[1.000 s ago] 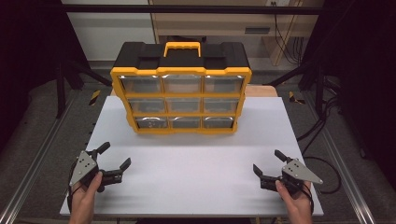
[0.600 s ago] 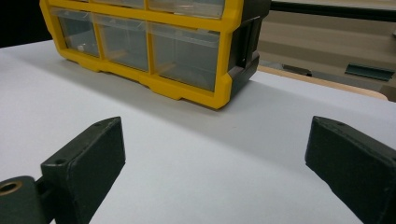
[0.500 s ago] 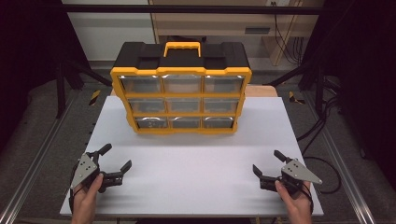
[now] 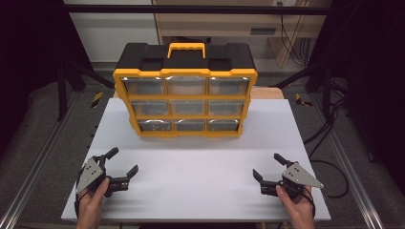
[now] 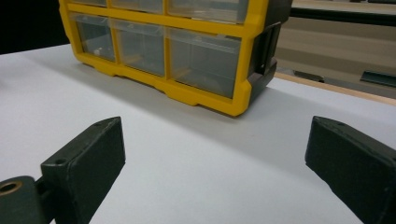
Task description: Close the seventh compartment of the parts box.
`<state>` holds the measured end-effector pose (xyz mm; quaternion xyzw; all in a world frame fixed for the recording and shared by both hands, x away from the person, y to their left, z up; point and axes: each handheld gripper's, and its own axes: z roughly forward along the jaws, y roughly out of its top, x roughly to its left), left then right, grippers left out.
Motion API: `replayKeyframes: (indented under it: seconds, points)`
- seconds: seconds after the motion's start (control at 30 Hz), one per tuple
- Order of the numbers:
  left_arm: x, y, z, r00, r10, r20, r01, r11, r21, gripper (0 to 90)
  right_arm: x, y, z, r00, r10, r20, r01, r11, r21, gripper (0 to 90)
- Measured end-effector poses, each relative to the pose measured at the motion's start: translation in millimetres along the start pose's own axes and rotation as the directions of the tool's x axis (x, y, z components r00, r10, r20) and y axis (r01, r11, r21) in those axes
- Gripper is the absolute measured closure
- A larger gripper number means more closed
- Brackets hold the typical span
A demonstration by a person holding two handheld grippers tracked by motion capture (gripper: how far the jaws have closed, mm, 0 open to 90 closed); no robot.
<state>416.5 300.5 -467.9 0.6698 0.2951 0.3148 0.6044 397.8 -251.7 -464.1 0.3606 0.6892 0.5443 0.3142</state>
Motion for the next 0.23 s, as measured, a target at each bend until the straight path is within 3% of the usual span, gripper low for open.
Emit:
replayKeyframes:
  seconds: [0.23]
  points:
    - [-2.8,2.0,1.9,0.9999,0.008,0.009,-0.008,1.0,-0.004,2.5,1.8,-0.8,2.5,1.0,-0.002,-0.001,0.002,1.0,-0.009,4.2]
